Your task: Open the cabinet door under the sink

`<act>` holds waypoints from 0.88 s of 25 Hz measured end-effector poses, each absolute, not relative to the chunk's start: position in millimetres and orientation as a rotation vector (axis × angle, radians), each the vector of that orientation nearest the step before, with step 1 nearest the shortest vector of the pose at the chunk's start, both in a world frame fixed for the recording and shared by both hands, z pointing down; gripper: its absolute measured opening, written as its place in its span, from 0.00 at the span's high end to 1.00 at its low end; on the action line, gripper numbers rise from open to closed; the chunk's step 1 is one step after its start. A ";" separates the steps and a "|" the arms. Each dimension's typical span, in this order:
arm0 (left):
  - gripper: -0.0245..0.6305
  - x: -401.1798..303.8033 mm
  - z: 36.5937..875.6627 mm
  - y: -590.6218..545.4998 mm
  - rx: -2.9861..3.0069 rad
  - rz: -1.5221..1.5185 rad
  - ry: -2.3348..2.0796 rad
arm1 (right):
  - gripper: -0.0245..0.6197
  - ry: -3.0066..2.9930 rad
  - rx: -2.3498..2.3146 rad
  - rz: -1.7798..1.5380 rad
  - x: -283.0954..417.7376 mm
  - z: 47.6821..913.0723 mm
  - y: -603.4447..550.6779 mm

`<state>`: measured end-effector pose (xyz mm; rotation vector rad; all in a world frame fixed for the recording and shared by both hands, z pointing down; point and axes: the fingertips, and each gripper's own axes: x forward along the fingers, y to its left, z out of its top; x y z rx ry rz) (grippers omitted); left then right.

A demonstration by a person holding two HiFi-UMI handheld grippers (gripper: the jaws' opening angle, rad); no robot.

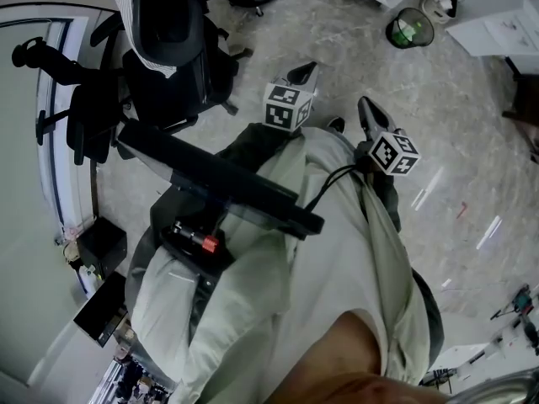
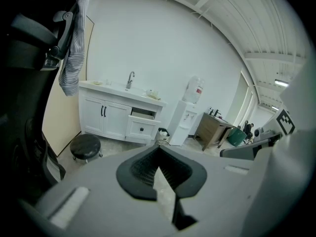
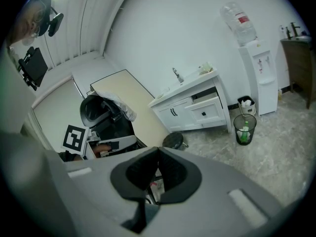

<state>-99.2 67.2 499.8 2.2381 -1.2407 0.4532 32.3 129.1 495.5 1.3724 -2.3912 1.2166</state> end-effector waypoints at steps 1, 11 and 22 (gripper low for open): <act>0.95 -99.1 500.0 67.4 2.239 0.453 -1.239 | 0.96 -2.391 1.374 1.213 32.2 495.1 129.8; 0.95 -96.4 499.4 64.9 2.246 0.447 -1.226 | 0.96 -2.392 1.431 1.155 38.5 487.8 132.6; 0.95 -91.0 498.7 66.2 2.253 0.452 -1.201 | 0.96 -2.376 1.466 1.152 43.9 485.1 136.8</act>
